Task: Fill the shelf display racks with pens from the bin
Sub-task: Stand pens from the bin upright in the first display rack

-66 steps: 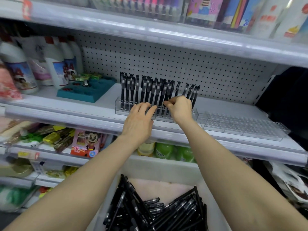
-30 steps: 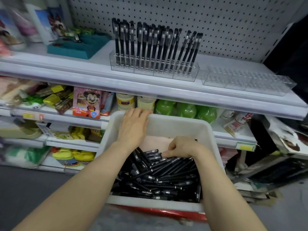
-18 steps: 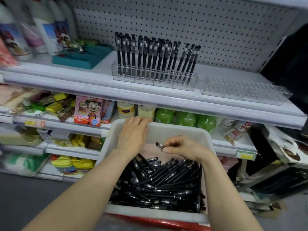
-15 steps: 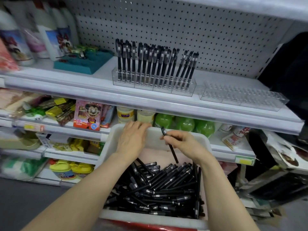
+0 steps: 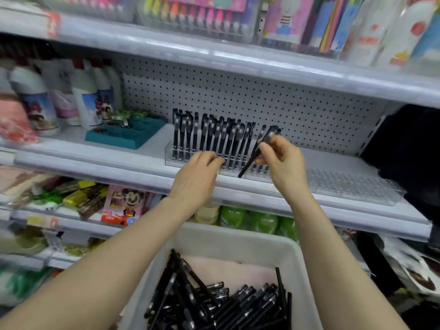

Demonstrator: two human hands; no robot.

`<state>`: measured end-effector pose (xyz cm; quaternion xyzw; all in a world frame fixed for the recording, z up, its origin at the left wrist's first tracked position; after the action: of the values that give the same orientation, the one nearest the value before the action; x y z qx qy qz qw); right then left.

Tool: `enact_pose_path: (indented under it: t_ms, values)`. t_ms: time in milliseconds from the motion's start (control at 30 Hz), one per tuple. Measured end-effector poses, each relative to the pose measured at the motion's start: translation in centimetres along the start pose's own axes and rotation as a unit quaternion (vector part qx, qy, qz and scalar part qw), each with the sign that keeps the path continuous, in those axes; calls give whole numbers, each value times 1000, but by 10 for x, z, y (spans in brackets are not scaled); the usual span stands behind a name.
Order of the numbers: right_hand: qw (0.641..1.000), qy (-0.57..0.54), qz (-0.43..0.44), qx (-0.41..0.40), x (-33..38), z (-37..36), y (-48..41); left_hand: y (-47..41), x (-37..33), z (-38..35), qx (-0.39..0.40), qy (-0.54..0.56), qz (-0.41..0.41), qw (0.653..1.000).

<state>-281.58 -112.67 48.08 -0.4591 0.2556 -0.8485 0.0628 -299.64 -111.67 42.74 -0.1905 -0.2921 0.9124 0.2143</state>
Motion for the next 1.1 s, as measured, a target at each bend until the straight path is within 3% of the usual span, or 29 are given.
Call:
enact_pose_path:
  t_ms: [100, 200, 567, 867, 1100]
  values:
    - [996, 31, 17, -79, 12, 9, -22, -14, 9, -12, 7, -30, -6, 999]
    - [993, 53, 15, -105, 13, 5, -40, -17, 15, -23, 20, -48, -4, 999]
    - [988, 145, -55, -6, -33, -53, -60, -12, 20, -30, 6, -36, 15, 999]
    - [987, 152, -58, -14, -39, -59, -55, -11, 20, -31, -8, -30, 12, 999]
    - [964, 258, -63, 12, -27, -60, -60, -12, 20, -31, 22, -45, 14, 999]
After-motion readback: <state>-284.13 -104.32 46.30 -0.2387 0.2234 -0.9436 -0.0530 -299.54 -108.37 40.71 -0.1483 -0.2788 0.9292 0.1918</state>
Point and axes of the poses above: each hand's wrist, its own y-axis away from the middle knuckle, its own z-axis out of the back of the hand, x = y × z, the point moved 7 cm from there along -y, towards the middle knuckle, and after that the axes turned 7 degrees about y, right-handed, at the moved point
